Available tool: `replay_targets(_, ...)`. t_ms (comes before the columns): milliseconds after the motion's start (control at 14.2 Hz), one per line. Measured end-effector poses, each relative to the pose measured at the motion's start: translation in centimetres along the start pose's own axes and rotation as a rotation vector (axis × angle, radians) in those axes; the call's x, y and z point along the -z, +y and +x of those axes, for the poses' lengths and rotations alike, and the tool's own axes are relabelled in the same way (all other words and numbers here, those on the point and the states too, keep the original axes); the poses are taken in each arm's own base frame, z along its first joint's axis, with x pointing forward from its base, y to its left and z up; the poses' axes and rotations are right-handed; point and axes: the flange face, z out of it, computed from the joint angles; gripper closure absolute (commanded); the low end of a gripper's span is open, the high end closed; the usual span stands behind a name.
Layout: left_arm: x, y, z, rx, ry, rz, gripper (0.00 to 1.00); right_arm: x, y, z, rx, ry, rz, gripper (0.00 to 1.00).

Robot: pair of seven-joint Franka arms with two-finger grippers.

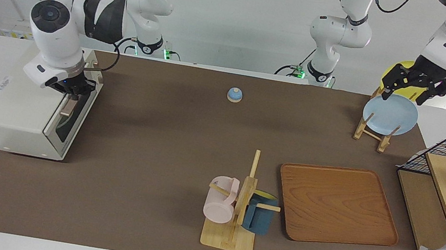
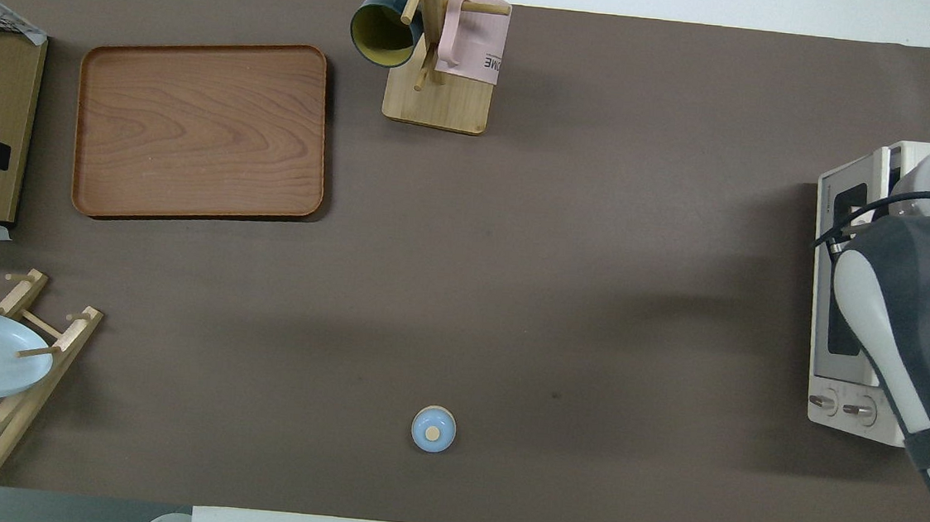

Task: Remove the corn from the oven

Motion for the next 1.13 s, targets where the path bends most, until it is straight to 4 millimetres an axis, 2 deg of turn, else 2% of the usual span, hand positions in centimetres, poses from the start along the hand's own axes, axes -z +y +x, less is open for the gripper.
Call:
replay_targets(141,0.0,0.0,0.0,0.0,0.0,0.0,0.0,-0.8,-3.5,1.5,0.005,0.019,-0.004,1.0)
replay_targets(353,0.0,0.0,0.0,0.0,0.0,0.0,0.0,-3.8,-7.6,4.2,0.015,0.05,0.028,1.0)
replay_targets(564,0.0,0.0,0.0,0.0,0.0,0.0,0.0,-8.0,-9.2,6.4,0.011,0.053,0.093,1.0)
replay_targets(776,0.0,0.0,0.0,0.0,0.0,0.0,0.0,-10.8,-10.3,7.7,0.021,0.051,0.105,1.0)
replay_targets(917,0.0,0.0,0.0,0.0,0.0,0.0,0.0,-11.6,-10.5,8.0,-0.004,0.05,0.109,1.0)
replay_targets(1128,0.0,0.0,0.0,0.0,0.0,0.0,0.0,-10.8,-11.4,8.5,-0.07,0.073,0.191,0.96)
